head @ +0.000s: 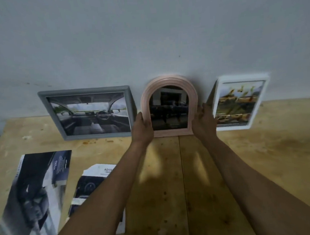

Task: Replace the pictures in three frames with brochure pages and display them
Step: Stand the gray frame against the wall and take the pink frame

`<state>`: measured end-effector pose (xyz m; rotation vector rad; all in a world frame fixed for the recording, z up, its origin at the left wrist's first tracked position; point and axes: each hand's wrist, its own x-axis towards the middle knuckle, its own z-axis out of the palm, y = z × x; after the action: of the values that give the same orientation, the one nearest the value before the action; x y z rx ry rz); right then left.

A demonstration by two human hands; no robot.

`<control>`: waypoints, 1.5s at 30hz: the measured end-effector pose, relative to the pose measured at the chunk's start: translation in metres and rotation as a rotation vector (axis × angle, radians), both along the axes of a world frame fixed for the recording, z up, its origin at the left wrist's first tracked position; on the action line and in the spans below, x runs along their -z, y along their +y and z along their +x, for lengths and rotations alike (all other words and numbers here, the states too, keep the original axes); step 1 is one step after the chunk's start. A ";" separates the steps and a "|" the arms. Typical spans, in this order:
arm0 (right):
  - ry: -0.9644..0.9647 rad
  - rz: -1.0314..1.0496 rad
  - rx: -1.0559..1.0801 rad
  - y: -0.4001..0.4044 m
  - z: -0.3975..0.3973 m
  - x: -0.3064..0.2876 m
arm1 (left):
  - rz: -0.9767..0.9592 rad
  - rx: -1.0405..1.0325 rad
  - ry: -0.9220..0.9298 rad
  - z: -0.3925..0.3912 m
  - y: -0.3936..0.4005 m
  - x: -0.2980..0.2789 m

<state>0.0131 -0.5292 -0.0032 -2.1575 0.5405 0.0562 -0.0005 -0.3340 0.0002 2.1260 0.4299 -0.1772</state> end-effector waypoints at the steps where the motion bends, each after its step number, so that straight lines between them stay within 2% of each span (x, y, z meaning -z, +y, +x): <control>1: 0.004 0.018 -0.055 -0.005 0.003 0.003 | 0.010 -0.034 0.004 0.003 -0.005 0.002; 4: 0.023 0.031 -0.177 -0.013 0.008 0.006 | 0.022 -0.111 0.004 0.006 -0.015 0.004; 11: 0.026 0.086 -0.198 -0.027 0.000 0.005 | -0.024 -0.280 0.013 -0.020 -0.025 -0.003; 15: 0.011 0.129 -0.191 -0.033 -0.017 0.002 | -0.133 -0.369 -0.017 -0.047 -0.031 -0.018; 19: -0.004 0.246 -0.228 -0.039 -0.047 -0.013 | -0.332 -0.505 0.018 -0.085 -0.033 -0.027; 24: 0.140 0.496 -0.201 -0.051 -0.105 -0.031 | -0.617 -0.706 0.084 -0.139 -0.028 -0.021; 27: 0.194 0.530 -0.275 -0.054 -0.143 -0.043 | -0.701 -0.741 0.078 -0.178 -0.028 -0.017; 31: 0.114 0.538 -0.315 -0.053 -0.194 -0.056 | -0.771 -0.717 0.128 -0.227 -0.024 -0.011; 33: 0.057 0.460 -0.347 -0.052 -0.216 -0.062 | -0.792 -0.667 0.150 -0.246 -0.023 -0.010; 35: -0.039 0.261 -0.408 -0.052 -0.237 -0.067 | -0.768 -0.633 0.153 -0.261 -0.019 -0.016; 40: -0.428 -0.199 -0.570 -0.048 -0.276 -0.066 | -0.841 -0.548 0.102 -0.266 0.004 -0.053; 43: -0.576 -0.347 -0.682 -0.045 -0.292 -0.054 | -0.901 -0.524 0.147 -0.263 0.014 -0.070; 45: -0.659 -0.435 -0.729 -0.043 -0.300 -0.047 | -0.872 -0.517 0.177 -0.262 0.018 -0.071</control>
<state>-0.2872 -0.5724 0.0434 -2.4952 -0.6746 -0.3929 -0.2626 -0.3162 0.0717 1.1078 0.8152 -0.2040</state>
